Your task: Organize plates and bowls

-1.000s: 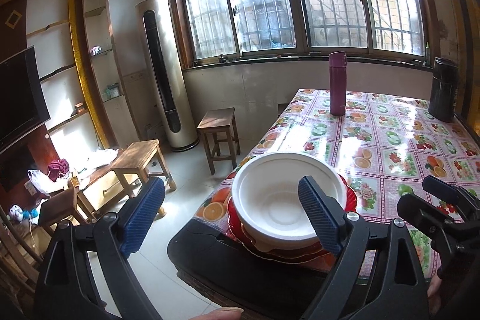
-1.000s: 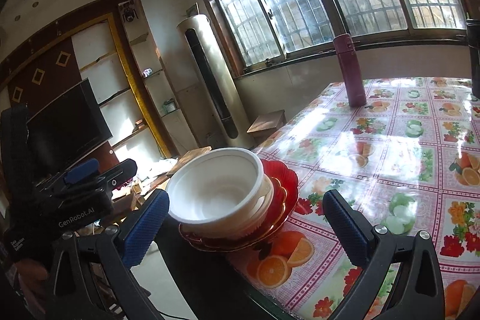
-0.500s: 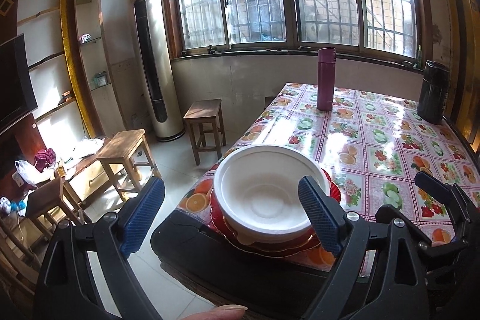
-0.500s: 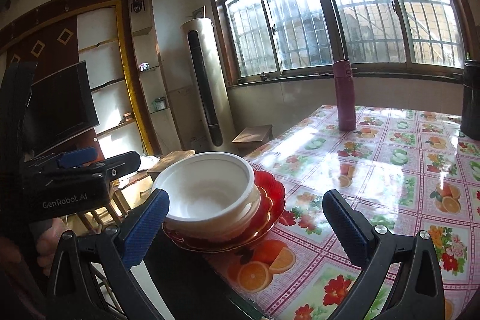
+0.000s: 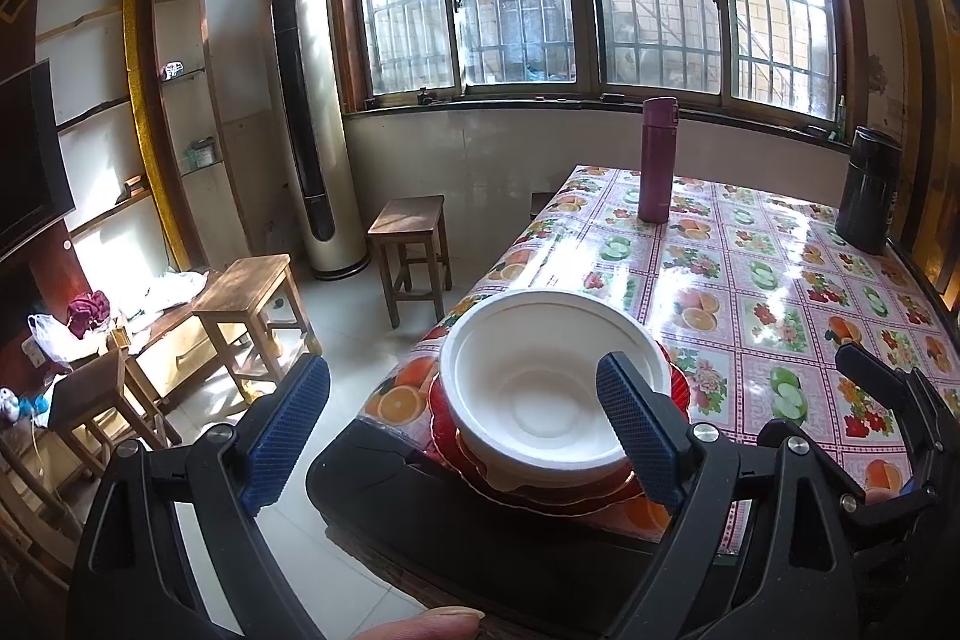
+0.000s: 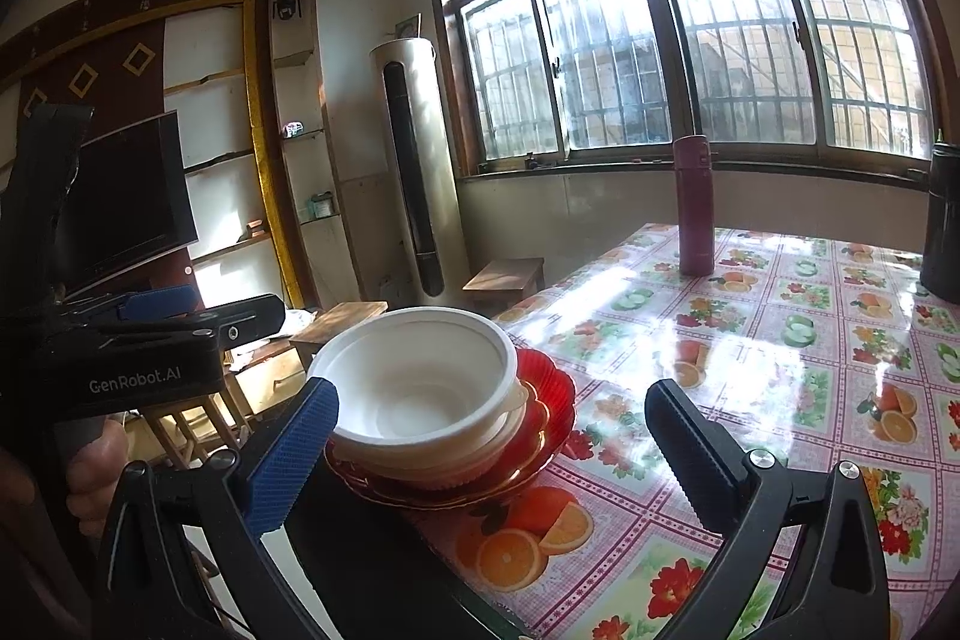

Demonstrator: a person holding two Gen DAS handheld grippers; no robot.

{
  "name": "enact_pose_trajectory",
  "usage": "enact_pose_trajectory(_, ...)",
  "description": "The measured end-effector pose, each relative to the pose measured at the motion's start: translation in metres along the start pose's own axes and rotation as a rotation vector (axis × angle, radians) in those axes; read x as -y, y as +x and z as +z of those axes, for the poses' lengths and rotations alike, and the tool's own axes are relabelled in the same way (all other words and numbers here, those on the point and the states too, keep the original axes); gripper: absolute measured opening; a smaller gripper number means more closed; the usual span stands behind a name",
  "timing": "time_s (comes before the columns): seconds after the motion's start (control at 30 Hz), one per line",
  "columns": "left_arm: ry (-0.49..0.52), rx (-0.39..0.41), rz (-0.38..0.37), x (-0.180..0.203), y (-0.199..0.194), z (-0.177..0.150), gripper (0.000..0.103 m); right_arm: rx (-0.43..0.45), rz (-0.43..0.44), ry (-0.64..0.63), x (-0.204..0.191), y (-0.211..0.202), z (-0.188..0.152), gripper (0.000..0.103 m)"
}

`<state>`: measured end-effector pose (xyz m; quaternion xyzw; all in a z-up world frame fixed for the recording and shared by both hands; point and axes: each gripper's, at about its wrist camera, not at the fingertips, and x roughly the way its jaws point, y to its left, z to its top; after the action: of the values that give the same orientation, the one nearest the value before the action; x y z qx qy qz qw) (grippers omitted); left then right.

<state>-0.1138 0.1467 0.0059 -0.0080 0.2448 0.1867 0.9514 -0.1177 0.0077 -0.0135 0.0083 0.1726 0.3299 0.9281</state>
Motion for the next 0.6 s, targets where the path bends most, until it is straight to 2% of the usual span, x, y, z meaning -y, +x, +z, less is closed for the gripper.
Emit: enact_pose_trajectory(0.6,-0.005,0.006,-0.002,-0.0026,-0.0008,0.0019,0.092,-0.03,0.014,-0.006,-0.003,0.0092,-0.0035,0.103)
